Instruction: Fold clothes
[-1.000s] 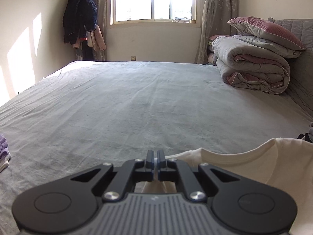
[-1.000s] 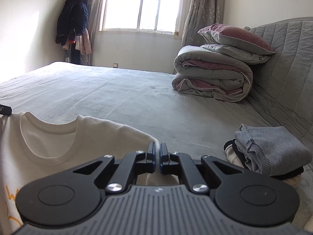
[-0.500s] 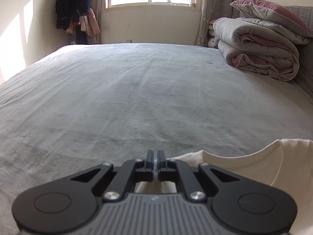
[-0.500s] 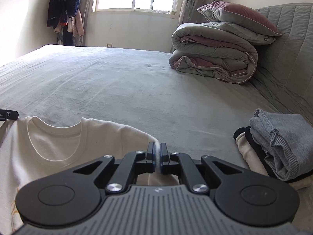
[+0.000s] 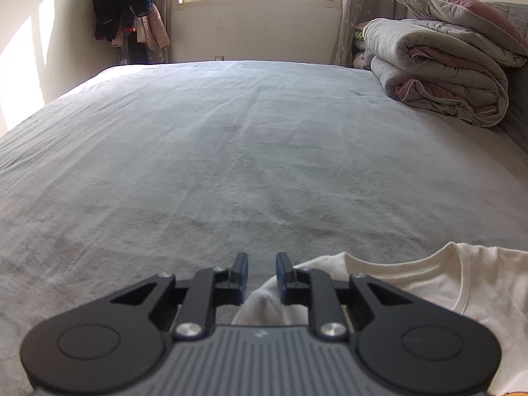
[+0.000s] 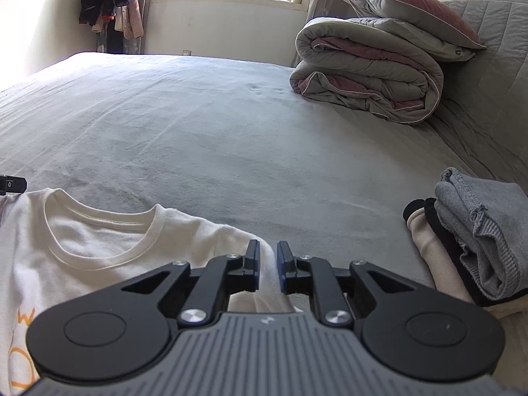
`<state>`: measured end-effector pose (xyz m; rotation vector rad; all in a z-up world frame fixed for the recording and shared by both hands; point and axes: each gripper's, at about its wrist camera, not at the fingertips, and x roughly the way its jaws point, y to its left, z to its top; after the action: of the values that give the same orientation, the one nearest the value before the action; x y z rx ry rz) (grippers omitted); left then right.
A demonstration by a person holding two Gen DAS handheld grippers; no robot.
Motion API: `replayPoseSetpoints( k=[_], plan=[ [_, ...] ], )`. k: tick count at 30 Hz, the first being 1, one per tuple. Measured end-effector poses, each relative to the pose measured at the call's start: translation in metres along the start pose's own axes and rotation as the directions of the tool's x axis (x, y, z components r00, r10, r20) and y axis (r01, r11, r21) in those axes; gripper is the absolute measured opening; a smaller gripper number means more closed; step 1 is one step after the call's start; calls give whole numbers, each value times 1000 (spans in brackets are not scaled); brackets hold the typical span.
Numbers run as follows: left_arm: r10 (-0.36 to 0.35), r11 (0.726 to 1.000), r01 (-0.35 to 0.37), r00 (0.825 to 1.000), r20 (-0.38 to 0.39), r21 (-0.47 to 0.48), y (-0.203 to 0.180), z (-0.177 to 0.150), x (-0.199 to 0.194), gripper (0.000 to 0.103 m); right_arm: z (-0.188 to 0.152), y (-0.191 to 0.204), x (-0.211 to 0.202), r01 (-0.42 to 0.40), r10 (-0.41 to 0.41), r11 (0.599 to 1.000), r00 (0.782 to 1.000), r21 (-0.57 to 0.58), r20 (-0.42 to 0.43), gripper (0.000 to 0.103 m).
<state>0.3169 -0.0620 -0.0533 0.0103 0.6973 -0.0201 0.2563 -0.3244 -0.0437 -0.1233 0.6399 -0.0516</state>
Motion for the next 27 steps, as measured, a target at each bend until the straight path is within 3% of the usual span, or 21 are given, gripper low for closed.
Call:
replayPoseSetpoints(
  k=[1, 2, 15, 27],
  plan=[
    [-2, 1000, 2, 1000, 1, -1, 0, 0, -5, 29, 1, -1, -4, -1, 1, 1000, 1000, 4, 4, 40],
    [-4, 1000, 4, 1000, 2, -2, 1, 0, -9, 31, 2, -1, -9, -4, 4, 1000, 1000, 4, 9, 41],
    [-5, 999, 7, 999, -49, 38, 1, -26, -74, 38, -2, 3, -74, -38, 39, 999, 999, -32, 18, 41],
    [-10, 995, 21, 993, -118, 93, 15, -72, -118, 44, -36, 1, -112, -53, 53, 998, 998, -30, -20, 41]
  ],
)
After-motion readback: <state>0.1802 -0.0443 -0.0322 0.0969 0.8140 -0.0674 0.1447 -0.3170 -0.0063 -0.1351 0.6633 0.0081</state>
